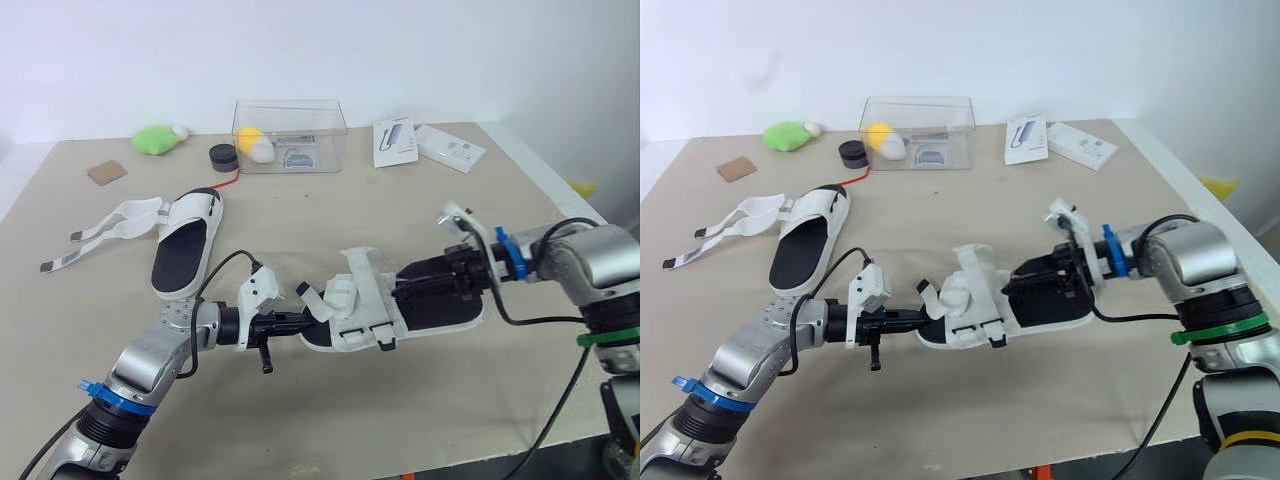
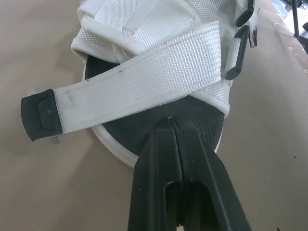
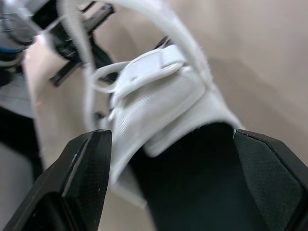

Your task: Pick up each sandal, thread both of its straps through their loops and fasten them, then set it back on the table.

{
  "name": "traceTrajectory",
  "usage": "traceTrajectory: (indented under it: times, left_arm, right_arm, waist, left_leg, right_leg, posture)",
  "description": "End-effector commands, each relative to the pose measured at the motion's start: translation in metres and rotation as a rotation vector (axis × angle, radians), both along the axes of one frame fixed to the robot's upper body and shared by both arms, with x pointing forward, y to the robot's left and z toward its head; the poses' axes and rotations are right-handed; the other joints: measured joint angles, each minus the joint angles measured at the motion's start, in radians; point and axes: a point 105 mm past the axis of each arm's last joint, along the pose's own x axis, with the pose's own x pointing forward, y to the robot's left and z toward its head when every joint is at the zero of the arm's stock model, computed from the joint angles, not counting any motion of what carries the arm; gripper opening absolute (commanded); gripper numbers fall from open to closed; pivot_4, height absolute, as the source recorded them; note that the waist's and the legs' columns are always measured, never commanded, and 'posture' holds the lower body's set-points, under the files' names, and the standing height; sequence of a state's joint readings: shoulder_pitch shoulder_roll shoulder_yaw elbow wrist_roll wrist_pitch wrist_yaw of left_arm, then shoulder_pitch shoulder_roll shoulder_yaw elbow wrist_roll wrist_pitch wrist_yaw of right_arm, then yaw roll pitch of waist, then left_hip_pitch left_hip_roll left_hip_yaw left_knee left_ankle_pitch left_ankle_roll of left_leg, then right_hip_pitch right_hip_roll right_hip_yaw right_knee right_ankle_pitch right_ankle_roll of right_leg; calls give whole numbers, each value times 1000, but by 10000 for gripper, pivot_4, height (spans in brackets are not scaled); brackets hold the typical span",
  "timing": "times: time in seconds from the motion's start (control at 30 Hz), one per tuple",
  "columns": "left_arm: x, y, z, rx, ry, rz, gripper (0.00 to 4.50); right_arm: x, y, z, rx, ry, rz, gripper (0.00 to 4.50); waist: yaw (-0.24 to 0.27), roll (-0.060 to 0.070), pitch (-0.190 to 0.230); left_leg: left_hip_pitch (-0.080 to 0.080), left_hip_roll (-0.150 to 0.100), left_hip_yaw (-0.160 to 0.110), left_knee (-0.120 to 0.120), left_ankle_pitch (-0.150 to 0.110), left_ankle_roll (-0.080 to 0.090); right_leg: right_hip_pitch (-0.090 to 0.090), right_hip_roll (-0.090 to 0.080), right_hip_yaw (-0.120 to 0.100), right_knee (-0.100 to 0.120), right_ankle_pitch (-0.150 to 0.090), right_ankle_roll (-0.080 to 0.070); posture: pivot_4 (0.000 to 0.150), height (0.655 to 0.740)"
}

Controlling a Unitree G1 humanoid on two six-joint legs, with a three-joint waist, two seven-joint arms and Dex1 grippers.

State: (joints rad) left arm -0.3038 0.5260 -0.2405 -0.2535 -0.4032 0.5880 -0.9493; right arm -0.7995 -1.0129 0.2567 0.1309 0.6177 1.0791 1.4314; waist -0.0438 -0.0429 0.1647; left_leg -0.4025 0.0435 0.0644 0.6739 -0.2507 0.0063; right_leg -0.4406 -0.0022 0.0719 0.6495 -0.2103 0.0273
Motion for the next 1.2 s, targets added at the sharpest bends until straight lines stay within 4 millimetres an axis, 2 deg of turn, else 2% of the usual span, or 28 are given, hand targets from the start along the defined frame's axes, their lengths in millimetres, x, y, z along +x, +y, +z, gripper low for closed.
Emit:
traceTrajectory:
  times: [0.03,0.13,0.2,0.3,0.47,0.53,0.7,0.77,0.83,0.9,1.03,1.2]
  left_arm:
    - [-1,1,-2,9,9,0,0]
    - [-2,0,-3,9,10,0,0]
    - [-3,0,-3,8,13,-2,0]
    - [-4,0,-4,7,17,-2,0]
    - [-5,0,-4,6,22,-3,0]
    - [-5,0,-4,8,23,-5,0]
    - [-5,0,-4,13,23,-10,0]
    - [-5,0,-4,13,21,-11,0]
    - [-5,0,-3,12,20,-12,0]
    - [-5,0,-3,13,20,-11,0]
    - [-5,-1,-4,9,23,-10,0]
    - [-5,-2,-4,4,20,-10,0]
  right_arm:
    - [-26,6,30,102,-42,160,43238]
    - [-64,2,12,3,109,251,43238]
    - [-76,3,1,-8,155,268,43238]
    - [-84,9,-12,-21,174,259,43238]
    - [-73,25,-27,-10,121,160,43238]
    - [-66,28,-30,-13,102,115,43238]
    - [-66,27,-34,-36,102,102,43238]
    - [-69,28,-34,-40,114,108,43238]
    - [-90,25,-31,-53,147,202,43238]
    - [-97,23,-29,-58,177,223,43238]
    - [-72,22,-40,-83,117,109,43238]
    - [-65,31,-40,-69,99,93,43238]
  waist:
    - [0,0,0]
    - [5,1,0]
    - [8,1,0]
    - [9,3,-1]
    - [9,2,-2]
    - [11,2,-2]
    - [13,2,-2]
    - [13,2,-2]
    - [16,3,-2]
    - [20,3,-2]
    - [19,1,-3]
    - [21,2,-3]
  left_leg:
    - [0,0,0,0,0,0]
    - [-1,0,-2,-1,0,0]
    - [0,0,-2,-1,0,0]
    - [1,0,0,-1,0,0]
    - [2,0,0,0,1,1]
    - [2,0,0,0,1,2]
    - [2,0,0,0,1,2]
    - [2,0,0,0,1,2]
    - [1,0,0,0,1,2]
    - [1,0,-1,0,1,2]
    - [2,0,0,0,1,2]
    - [2,0,0,0,2,3]
  right_leg:
    - [0,0,0,0,0,0]
    - [0,0,-1,0,-1,0]
    - [1,0,-2,0,-2,-1]
    - [1,0,-1,0,-1,0]
    - [1,0,0,0,1,0]
    - [1,0,0,0,1,0]
    - [1,0,0,0,1,0]
    - [1,0,0,0,1,0]
    - [1,0,0,0,1,0]
    - [1,0,-1,0,0,0]
    - [1,0,0,0,1,-1]
    - [1,1,0,0,2,-2]
  posture:
    - [1500,7400]
    - [1500,7400]
    - [1500,7400]
    - [1500,7400]
    - [1500,7400]
    - [1500,7400]
    - [1500,7400]
    - [1500,7400]
    - [1500,7400]
    - [1500,7400]
    - [1500,7400]
    - [1500,7400]
